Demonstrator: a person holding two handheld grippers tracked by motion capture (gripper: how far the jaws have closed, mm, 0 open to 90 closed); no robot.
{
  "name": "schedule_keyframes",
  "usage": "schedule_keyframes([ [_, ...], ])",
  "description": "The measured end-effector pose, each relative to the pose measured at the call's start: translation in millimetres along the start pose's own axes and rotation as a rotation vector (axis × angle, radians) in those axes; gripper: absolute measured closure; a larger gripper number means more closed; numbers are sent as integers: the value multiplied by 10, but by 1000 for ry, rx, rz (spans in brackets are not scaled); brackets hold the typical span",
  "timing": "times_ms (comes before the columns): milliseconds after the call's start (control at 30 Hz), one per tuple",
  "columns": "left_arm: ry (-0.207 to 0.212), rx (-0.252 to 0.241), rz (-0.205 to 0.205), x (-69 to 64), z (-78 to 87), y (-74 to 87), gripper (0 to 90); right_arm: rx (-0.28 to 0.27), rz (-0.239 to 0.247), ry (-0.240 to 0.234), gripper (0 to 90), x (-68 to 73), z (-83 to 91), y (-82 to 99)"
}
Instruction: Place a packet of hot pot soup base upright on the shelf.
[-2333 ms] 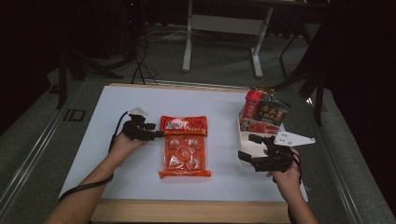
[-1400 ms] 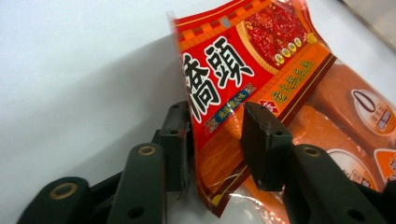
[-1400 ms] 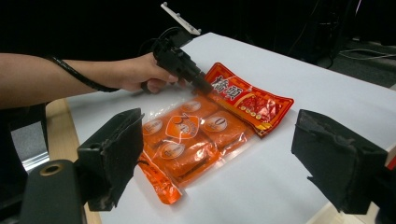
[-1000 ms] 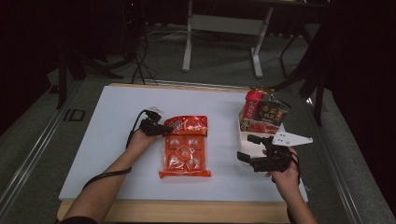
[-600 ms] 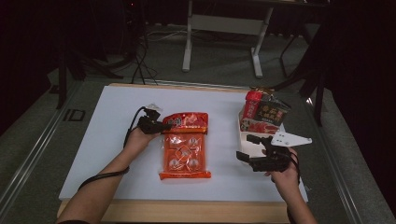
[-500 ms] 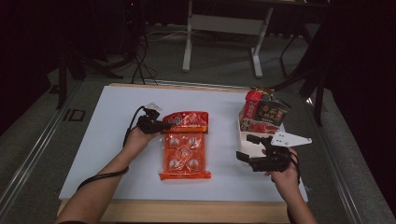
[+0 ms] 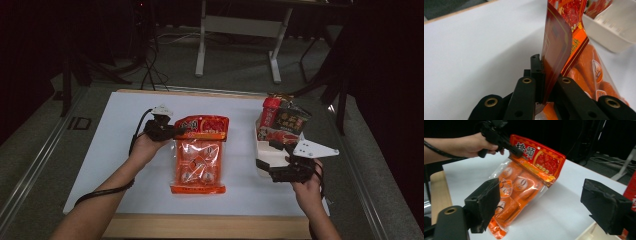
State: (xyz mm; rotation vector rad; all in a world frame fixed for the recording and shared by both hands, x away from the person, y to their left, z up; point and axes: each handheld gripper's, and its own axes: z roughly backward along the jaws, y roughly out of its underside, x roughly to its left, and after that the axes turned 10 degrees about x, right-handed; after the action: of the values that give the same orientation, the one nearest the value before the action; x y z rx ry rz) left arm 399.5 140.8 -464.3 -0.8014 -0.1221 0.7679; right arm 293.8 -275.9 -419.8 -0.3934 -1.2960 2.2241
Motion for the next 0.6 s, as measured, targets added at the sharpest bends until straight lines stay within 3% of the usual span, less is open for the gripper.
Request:
schedule_keyframes([
  [200,20,-34,-27,-139,139,-31,893,-10,-64,-14,122,-4,21,-19],
  [300,28,-47,-39,-202,196,-36,893,9,-38,23,105,46,-5,-43],
  [467,43,-61,-54,-277,261,-45,893,6,-46,-16,102,71,-40,-71],
  [600,54,-74,-74,-353,315,-57,894,16,-45,-16,118,84,-66,-81],
])
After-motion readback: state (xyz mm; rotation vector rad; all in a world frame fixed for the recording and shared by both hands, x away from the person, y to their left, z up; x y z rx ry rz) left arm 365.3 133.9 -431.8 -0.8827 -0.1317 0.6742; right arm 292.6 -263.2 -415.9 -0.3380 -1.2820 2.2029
